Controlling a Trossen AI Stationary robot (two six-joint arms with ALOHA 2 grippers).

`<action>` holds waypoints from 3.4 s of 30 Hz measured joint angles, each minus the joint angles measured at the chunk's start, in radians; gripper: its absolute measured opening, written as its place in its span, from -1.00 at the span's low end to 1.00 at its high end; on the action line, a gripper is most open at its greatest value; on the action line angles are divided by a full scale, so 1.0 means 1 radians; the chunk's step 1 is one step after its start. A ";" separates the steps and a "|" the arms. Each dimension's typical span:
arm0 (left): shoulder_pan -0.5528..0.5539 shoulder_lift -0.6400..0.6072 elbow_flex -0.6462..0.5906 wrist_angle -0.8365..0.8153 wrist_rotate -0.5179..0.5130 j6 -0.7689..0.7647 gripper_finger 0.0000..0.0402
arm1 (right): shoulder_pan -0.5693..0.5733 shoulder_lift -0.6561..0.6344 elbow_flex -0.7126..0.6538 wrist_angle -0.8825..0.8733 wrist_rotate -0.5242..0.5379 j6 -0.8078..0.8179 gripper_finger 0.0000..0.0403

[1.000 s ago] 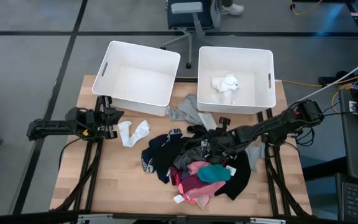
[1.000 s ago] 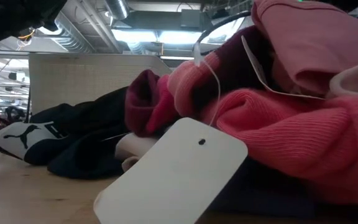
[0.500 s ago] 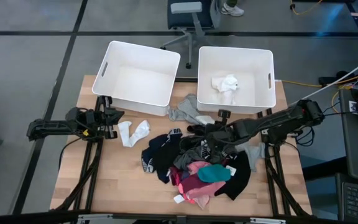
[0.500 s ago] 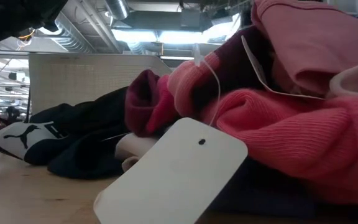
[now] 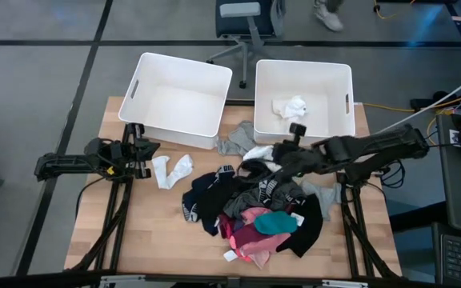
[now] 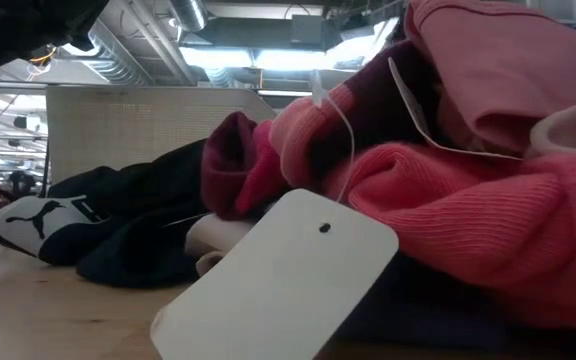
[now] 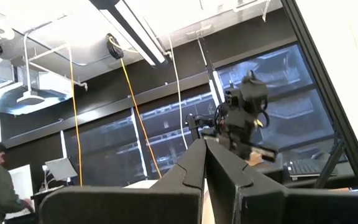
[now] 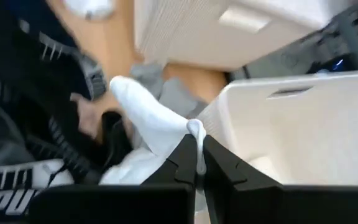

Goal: Sort clothes

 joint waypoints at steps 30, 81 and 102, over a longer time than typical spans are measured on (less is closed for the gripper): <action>0.000 0.000 0.000 0.005 0.000 0.001 -0.98 | -0.557 -0.089 0.149 0.002 0.028 -0.249 -0.90; 0.000 0.000 0.000 0.007 0.000 0.004 -0.98 | -0.186 0.433 0.149 0.707 -0.539 -0.293 0.21; 0.000 0.000 0.000 0.007 0.000 0.004 -0.98 | -0.178 0.797 0.254 1.060 -0.539 -0.289 0.21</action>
